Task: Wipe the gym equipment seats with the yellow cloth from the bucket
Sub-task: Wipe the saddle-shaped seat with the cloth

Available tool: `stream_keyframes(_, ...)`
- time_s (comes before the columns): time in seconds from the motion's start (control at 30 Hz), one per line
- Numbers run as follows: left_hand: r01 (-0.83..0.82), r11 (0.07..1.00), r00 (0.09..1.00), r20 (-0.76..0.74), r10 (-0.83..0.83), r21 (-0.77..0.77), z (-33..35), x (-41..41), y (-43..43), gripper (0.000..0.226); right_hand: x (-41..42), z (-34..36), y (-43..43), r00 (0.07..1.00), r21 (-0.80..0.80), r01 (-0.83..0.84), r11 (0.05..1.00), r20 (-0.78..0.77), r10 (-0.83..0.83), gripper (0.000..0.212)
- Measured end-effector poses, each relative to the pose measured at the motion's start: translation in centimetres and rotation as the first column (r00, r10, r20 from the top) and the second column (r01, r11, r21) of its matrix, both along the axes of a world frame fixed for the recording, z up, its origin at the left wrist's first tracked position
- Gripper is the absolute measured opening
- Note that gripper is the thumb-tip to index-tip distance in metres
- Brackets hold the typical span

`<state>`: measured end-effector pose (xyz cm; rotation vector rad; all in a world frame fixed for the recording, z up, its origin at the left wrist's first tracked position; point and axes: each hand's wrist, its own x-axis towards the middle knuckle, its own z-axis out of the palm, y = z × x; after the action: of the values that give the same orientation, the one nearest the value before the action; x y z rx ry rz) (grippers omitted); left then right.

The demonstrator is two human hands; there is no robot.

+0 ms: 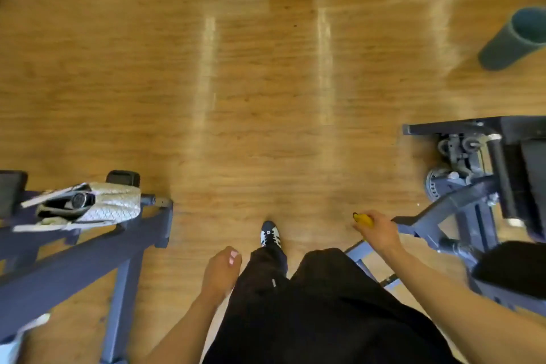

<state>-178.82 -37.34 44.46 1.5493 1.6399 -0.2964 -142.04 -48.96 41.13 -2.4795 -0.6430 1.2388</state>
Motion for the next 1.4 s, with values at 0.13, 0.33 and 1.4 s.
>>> stream_keyframes(0.13, 0.186, 0.983, 0.982, 0.042, -0.185, -0.009, -0.1, 6.4, 12.0, 0.025, 1.6, 1.6, 5.0, 0.985, 0.010, 0.162, 0.987, 0.052, -0.162, 0.032)
stream_keyframes(0.33, 0.462, 0.887, 0.884, 0.092, -0.459, -0.007, 0.4, 17.4, 25.9, 0.015, 5.2, 1.3, 10.3, 0.924, -0.059, 0.383, 0.922, 0.052, -0.380, 0.035)
stream_keyframes(1.4, 0.535, 0.844, 0.834, 0.130, -0.536, 0.045, 1.8, 84.5, 81.1, 0.021, 66.4, 3.9, 61.1, 0.813, -0.026, 0.583, 0.812, 0.012, -0.583, 0.025)
